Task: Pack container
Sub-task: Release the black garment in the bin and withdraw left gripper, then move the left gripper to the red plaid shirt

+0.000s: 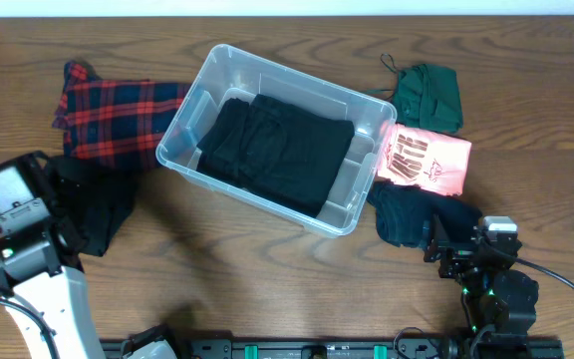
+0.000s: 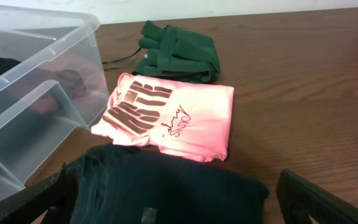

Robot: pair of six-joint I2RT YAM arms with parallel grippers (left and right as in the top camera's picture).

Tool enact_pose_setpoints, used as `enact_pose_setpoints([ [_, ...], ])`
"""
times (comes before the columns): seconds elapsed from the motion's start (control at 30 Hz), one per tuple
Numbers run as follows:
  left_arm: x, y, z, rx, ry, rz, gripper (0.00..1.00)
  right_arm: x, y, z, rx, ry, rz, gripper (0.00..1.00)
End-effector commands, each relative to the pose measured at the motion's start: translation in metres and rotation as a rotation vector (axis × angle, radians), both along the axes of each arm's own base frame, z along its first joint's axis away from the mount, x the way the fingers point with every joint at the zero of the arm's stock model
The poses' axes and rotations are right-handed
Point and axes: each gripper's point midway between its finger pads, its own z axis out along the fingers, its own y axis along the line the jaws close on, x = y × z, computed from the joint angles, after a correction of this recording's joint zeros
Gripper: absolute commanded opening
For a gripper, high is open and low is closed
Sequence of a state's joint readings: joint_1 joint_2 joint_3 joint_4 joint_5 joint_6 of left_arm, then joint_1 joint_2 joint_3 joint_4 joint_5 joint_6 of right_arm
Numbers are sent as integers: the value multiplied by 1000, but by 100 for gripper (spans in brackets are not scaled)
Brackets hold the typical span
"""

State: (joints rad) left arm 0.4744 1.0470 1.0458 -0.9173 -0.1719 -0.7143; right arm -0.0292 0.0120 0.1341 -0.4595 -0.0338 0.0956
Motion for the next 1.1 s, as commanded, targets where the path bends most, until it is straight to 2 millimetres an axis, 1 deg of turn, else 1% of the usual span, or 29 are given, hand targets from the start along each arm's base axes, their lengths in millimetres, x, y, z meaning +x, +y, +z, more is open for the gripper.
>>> enact_pose_setpoints([
  [0.0,10,1,-7,-33,17,-64,98,0,1,-1,10,-1,2,99],
  [0.13,16,5,-28,-77,83,-55,98,0,1,-1,10,-1,2,99],
  [0.2,12,10,-41,-120,112,5,98,0,1,-1,11,-1,2,99],
  [0.3,4,23,-59,-176,141,116,98,0,1,-1,11,-1,2,99],
  [0.47,-2,43,-78,-263,137,175,98,0,1,-1,11,-1,2,99],
  [0.5,1,46,-80,-274,117,163,98,0,1,-1,11,-1,2,99],
  [0.53,13,49,-81,-295,69,107,98,0,1,-1,10,-1,2,99],
  [0.67,63,45,-75,-326,-103,-147,98,0,1,-1,10,-1,2,99],
  [0.77,87,40,-73,-316,-169,-293,98,0,1,-1,11,-1,2,99],
  [0.87,93,39,-83,-317,-159,-360,98,0,1,-1,11,-1,2,99],
  [1.07,89,35,-121,-386,-70,-401,98,0,1,-1,10,-1,2,99],
])
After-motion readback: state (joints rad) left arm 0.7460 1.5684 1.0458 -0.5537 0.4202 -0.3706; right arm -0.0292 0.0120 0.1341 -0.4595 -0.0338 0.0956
